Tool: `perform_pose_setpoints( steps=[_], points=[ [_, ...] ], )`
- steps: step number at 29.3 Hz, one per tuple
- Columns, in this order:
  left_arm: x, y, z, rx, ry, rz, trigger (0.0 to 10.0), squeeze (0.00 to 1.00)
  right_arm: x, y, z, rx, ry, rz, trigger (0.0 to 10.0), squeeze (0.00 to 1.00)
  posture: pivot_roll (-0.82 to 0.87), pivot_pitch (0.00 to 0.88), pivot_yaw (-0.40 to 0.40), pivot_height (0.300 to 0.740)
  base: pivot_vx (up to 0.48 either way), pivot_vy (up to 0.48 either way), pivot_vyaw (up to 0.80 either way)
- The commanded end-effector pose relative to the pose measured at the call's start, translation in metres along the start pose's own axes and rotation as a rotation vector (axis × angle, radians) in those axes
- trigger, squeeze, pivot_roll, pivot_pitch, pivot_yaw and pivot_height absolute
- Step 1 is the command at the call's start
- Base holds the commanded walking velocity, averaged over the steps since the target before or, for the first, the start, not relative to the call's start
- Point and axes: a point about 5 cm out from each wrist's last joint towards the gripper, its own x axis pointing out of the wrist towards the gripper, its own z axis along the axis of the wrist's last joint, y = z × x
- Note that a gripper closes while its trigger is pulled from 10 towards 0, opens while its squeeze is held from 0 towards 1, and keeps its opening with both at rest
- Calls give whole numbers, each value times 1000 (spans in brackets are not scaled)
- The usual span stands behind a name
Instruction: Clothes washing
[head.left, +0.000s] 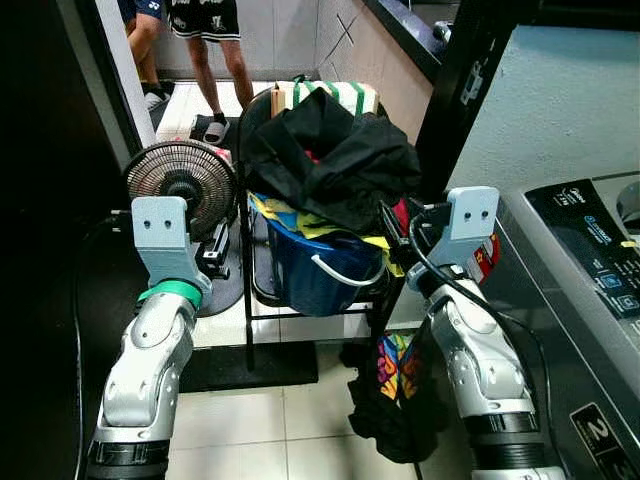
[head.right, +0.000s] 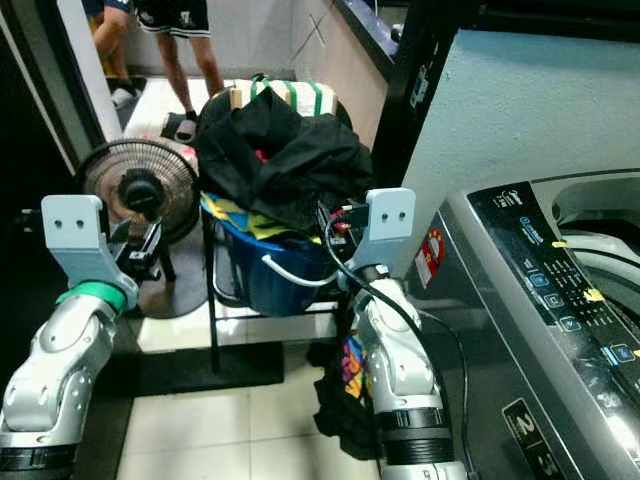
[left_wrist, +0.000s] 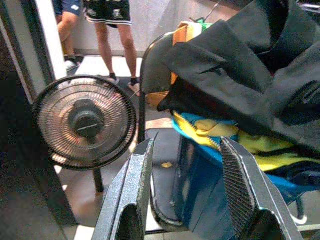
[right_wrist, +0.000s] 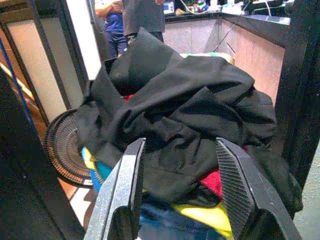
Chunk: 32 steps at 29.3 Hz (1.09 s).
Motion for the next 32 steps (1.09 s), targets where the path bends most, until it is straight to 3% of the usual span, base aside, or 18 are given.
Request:
perform_pose_setpoints(
  steps=[1, 32],
  points=[
    [-3, 0, -2, -3, 4, -7, 10000, 0, -1, -1, -2, -5, 4, -3, 10000, 0, 82, 7, 1, 740, 345, 0, 0],
    [-4, -2, -3, -3, 12, -28, 10000, 0, -3, 0, -3, -5, 8, -3, 10000, 0, 82, 7, 1, 740, 339, 0, 0]
  ],
)
